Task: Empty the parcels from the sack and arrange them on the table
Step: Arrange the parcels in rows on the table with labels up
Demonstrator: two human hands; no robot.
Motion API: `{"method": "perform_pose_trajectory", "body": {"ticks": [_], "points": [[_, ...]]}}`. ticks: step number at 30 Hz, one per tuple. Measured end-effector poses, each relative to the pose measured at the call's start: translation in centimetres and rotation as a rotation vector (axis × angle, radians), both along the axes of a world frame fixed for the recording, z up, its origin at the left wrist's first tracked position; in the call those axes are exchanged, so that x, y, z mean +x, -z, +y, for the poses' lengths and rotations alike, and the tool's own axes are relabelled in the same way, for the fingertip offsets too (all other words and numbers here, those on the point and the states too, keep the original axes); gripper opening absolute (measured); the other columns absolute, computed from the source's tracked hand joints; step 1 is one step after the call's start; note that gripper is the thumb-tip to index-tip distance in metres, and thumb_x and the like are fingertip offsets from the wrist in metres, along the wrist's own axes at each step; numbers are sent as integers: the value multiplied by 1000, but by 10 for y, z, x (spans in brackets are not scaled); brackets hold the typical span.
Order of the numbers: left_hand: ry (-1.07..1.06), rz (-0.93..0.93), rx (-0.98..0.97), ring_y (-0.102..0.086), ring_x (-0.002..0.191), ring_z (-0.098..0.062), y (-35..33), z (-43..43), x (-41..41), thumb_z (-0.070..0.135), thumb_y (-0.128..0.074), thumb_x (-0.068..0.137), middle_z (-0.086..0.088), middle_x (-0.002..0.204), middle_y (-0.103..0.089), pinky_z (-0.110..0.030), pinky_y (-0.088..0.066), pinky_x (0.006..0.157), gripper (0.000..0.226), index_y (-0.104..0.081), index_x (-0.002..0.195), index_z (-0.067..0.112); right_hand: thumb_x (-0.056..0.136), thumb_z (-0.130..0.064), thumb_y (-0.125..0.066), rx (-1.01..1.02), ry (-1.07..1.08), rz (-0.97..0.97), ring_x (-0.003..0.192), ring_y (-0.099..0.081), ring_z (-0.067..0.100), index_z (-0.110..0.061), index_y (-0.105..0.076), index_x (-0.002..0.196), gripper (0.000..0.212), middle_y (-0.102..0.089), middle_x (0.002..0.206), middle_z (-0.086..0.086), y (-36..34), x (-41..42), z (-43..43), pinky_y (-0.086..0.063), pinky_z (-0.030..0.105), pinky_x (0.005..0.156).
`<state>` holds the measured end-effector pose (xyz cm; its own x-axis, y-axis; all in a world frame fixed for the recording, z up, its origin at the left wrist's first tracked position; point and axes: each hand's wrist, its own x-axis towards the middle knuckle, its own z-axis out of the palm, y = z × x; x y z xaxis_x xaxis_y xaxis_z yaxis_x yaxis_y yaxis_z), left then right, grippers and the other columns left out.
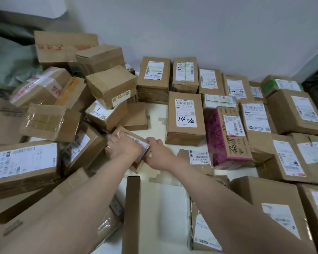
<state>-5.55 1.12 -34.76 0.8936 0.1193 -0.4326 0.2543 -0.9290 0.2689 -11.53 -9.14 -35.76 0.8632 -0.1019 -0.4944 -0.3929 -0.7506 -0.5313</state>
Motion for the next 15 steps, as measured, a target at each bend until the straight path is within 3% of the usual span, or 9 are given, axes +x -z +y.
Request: {"method": "perform_pose_trajectory", "body": {"ticks": [5,9,13,15], "points": [[246,26,-38,-21,141,-33,-4,-15,-23,28,-61,85,-16,151,-29,-39,-22,116,69,-33,147,18,92,-31,-59,-103,95,49,118,-54,34,-13,-41,135,49,-44,134,15,-1,-23,-11,-45,35,91],[409,27,-210,-34,137,-30,-4,-31,-42,23,-52,90,-12,147,-42,-33,-29,109,52,-46,142,22,93,-29,-57,-109,162,54,120,-51,31,-15,-48,131,42,-51,130,13,-14,-58,-27,-43,33,92],[331,2,-383,-31,138,-28,-6,-28,-67,21,-53,91,-13,148,-40,-32,-32,111,54,-44,144,24,96,-28,-54,-125,192,-20,110,-56,27,-15,-61,120,28,-61,118,11,-25,-97,-33,-47,32,93],[275,-72,-292,-29,138,-30,-11,-23,-81,25,-58,88,-13,147,-36,-35,-31,109,60,-40,145,24,96,-28,-55,-122,241,-64,114,-53,25,-15,-61,123,31,-57,120,12,-30,-114,-32,-46,32,97]]}}
